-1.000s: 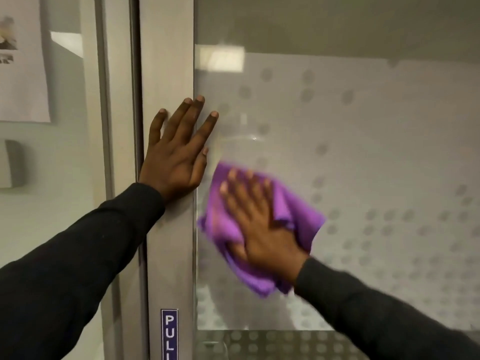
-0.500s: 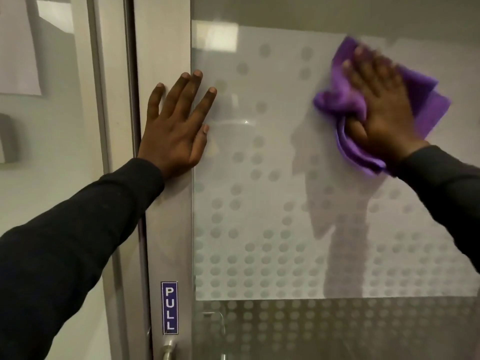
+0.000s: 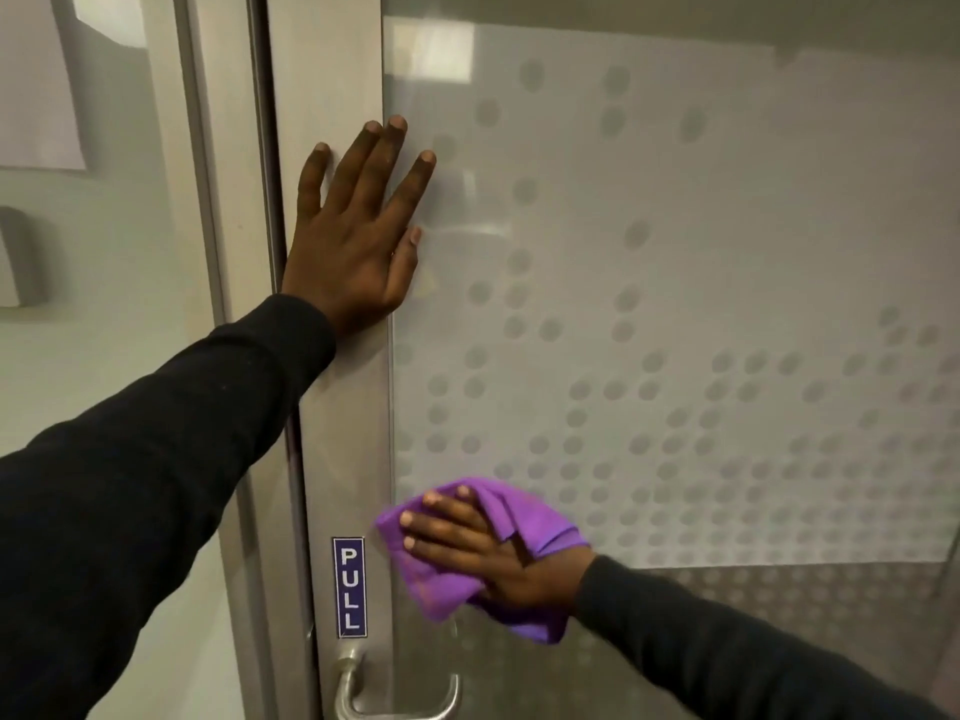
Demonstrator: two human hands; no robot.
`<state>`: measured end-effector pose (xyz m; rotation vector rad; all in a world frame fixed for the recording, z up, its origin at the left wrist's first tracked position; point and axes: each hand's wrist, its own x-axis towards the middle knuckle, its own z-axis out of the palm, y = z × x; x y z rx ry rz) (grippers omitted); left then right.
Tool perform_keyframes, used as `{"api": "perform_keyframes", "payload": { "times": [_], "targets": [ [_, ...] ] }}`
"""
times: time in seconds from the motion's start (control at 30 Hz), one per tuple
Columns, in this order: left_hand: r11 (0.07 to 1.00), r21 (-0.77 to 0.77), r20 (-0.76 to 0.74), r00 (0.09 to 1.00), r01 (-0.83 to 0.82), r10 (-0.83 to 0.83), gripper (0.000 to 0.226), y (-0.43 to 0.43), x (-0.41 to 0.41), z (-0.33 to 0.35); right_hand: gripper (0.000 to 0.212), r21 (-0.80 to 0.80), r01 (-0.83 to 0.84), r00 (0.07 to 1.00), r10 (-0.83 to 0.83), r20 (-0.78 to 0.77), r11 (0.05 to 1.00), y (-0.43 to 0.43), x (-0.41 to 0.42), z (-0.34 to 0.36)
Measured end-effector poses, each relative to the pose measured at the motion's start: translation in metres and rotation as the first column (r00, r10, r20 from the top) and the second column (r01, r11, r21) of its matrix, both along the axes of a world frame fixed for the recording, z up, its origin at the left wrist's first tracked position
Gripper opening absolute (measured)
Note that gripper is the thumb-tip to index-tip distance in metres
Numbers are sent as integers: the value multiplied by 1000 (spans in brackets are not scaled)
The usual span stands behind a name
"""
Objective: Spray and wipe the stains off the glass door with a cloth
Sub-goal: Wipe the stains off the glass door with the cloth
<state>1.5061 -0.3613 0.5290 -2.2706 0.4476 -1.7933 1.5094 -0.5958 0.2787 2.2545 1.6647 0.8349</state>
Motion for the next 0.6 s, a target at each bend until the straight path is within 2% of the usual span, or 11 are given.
{"api": "perform_keyframes", "payload": {
  "times": [0.1,0.17,0.23,0.33,0.47,0.6],
  "targets": [
    [1000,3,-6,1000,-2,2,63,-1,0,0,64,114,35,990,-50,131,993,-32,8,77],
    [1000,4,-5,1000,3,-3,63,0,0,0,69,291,90,961,-160,224,952,-67,13,146],
    [1000,5,2,1000,7,-7,63,0,1,-1,75,481,137,892,-319,320,866,-107,15,207],
    [1000,7,23,1000,17,-17,63,0,0,-1,84,675,222,821,-508,259,703,-158,12,249],
    [999,5,68,996,49,-49,62,-2,0,-3,78,895,205,784,-614,92,396,-217,16,227],
    [998,3,75,995,61,-61,63,-3,0,-3,77,989,145,833,-534,-143,-38,-271,13,169]
  ]
}}
